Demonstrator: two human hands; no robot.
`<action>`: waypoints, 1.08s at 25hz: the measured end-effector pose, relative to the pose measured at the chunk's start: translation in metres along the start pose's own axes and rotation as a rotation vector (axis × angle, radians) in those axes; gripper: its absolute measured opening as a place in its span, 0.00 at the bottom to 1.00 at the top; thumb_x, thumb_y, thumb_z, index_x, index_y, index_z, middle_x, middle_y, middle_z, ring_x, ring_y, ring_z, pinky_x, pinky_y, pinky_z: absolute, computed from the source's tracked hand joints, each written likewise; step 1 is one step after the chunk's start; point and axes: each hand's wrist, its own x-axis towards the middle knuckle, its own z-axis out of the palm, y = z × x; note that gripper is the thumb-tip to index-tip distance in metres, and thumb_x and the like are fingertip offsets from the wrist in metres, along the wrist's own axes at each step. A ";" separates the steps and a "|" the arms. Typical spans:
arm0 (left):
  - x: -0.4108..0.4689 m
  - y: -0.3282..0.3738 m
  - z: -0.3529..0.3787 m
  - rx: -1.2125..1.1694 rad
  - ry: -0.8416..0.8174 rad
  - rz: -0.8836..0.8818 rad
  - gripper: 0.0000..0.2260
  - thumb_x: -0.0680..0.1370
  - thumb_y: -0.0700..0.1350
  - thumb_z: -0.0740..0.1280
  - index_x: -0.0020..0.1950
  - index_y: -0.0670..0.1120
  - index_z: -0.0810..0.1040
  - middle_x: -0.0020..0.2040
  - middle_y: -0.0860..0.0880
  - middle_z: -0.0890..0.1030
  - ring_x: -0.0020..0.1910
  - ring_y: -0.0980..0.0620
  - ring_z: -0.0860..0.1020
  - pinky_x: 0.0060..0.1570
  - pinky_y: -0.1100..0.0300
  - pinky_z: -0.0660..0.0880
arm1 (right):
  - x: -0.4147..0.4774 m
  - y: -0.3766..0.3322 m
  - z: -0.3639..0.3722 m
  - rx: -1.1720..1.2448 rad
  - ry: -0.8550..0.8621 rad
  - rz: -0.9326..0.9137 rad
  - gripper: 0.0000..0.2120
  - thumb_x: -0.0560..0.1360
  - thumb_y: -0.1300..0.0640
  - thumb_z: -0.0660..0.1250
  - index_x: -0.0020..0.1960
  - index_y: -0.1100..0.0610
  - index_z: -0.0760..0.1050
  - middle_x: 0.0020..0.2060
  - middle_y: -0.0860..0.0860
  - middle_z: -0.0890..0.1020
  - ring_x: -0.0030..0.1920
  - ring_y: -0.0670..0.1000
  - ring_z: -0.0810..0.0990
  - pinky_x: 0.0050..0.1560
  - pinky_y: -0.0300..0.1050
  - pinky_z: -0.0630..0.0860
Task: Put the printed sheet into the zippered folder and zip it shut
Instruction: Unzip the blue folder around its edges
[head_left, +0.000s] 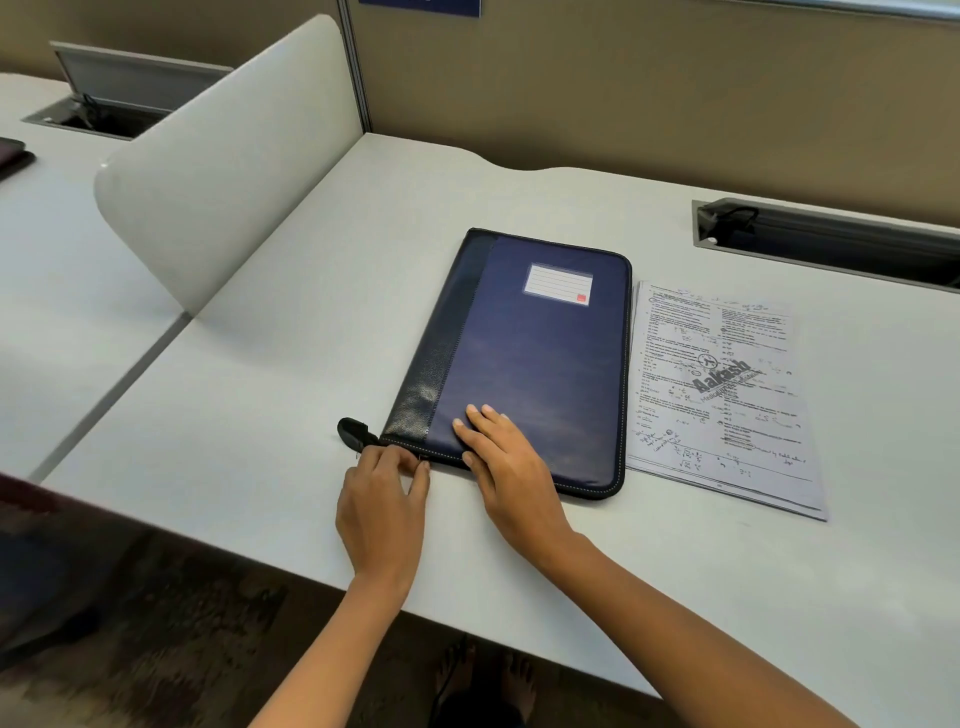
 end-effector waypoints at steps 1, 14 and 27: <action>0.001 -0.001 0.000 -0.017 0.000 -0.007 0.05 0.74 0.47 0.70 0.42 0.47 0.78 0.43 0.50 0.79 0.38 0.54 0.72 0.34 0.60 0.67 | -0.001 0.002 0.000 -0.009 -0.008 -0.012 0.19 0.79 0.59 0.61 0.70 0.58 0.69 0.70 0.55 0.70 0.73 0.53 0.64 0.75 0.43 0.54; 0.023 -0.049 -0.029 -0.004 0.019 0.030 0.06 0.72 0.42 0.74 0.39 0.40 0.82 0.35 0.44 0.80 0.34 0.46 0.78 0.37 0.58 0.71 | -0.002 0.025 0.000 -0.451 0.022 -0.348 0.27 0.69 0.69 0.73 0.67 0.63 0.71 0.64 0.60 0.76 0.66 0.59 0.74 0.65 0.52 0.72; 0.038 -0.053 -0.033 -0.016 0.017 0.046 0.11 0.70 0.48 0.74 0.48 0.45 0.79 0.47 0.48 0.76 0.39 0.50 0.76 0.35 0.57 0.71 | 0.000 0.014 -0.016 -0.115 -0.043 -0.182 0.18 0.76 0.61 0.67 0.66 0.62 0.73 0.65 0.57 0.75 0.69 0.56 0.71 0.71 0.52 0.66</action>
